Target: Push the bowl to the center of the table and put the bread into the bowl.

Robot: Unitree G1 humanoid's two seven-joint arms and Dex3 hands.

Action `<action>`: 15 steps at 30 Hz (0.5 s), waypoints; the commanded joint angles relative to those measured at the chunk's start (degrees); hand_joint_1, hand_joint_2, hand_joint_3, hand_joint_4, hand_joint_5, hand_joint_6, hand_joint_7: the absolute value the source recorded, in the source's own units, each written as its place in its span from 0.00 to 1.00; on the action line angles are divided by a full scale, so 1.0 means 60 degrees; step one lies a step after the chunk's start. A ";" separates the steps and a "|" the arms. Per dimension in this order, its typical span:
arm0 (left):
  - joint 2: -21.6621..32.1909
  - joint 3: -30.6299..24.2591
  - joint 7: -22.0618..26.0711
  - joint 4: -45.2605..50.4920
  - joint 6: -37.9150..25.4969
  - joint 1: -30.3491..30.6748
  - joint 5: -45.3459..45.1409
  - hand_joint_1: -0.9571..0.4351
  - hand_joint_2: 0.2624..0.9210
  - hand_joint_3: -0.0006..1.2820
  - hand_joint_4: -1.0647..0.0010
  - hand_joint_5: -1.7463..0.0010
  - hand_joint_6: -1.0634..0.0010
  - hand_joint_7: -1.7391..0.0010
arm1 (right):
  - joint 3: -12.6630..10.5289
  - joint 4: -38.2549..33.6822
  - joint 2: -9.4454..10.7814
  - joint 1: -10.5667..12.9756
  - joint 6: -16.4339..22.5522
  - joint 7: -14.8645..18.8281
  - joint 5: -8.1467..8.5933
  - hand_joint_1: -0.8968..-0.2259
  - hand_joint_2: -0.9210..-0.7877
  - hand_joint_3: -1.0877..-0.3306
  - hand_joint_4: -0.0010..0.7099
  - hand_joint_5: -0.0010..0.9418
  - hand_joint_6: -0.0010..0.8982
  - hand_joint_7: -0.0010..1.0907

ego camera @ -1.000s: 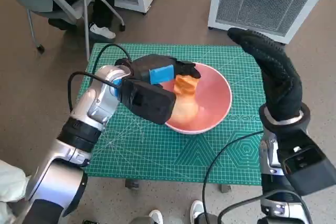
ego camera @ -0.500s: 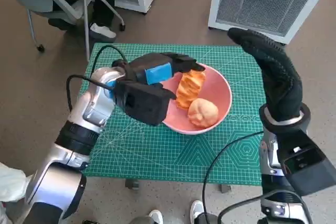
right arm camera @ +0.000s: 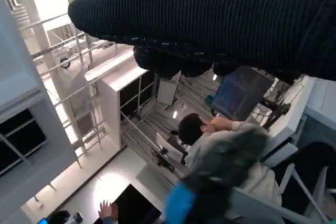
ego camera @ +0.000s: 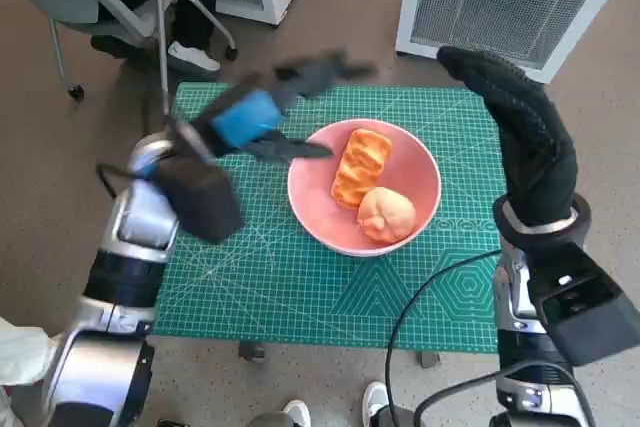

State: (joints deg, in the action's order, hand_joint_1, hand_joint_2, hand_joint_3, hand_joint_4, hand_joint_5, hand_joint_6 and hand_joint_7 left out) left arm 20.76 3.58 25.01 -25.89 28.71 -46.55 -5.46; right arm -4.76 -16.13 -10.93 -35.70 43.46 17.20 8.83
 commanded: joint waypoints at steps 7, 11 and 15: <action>-0.1555 -0.1284 -0.0815 0.0701 0.0885 0.1194 0.2585 0.39 1.00 0.16 0.58 0.96 0.70 0.76 | -0.0013 -0.0741 0.0087 -0.0541 -0.0060 0.0124 0.0199 0.48 0.00 0.31 0.00 0.52 0.00 0.57; -0.1800 -0.1469 -0.0864 0.0646 0.1088 0.1393 0.2894 0.41 1.00 0.17 0.58 0.97 0.69 0.76 | 0.0000 -0.1061 0.0133 -0.0756 -0.0029 0.0213 0.0272 0.49 0.00 0.34 0.04 0.47 0.00 0.57; -0.1883 -0.1518 -0.0871 0.0735 0.1062 0.1566 0.2950 0.42 1.00 0.19 0.58 0.98 0.69 0.77 | 0.0017 -0.1295 0.0176 -0.0925 -0.0023 0.0327 0.0351 0.49 0.00 0.35 0.11 0.38 0.00 0.58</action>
State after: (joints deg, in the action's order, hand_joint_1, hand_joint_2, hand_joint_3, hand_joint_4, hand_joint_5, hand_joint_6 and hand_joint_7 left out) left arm 10.08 -4.96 20.07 -22.68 34.47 -38.11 11.46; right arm -4.68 -22.34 -10.28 -40.99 43.35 18.20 9.96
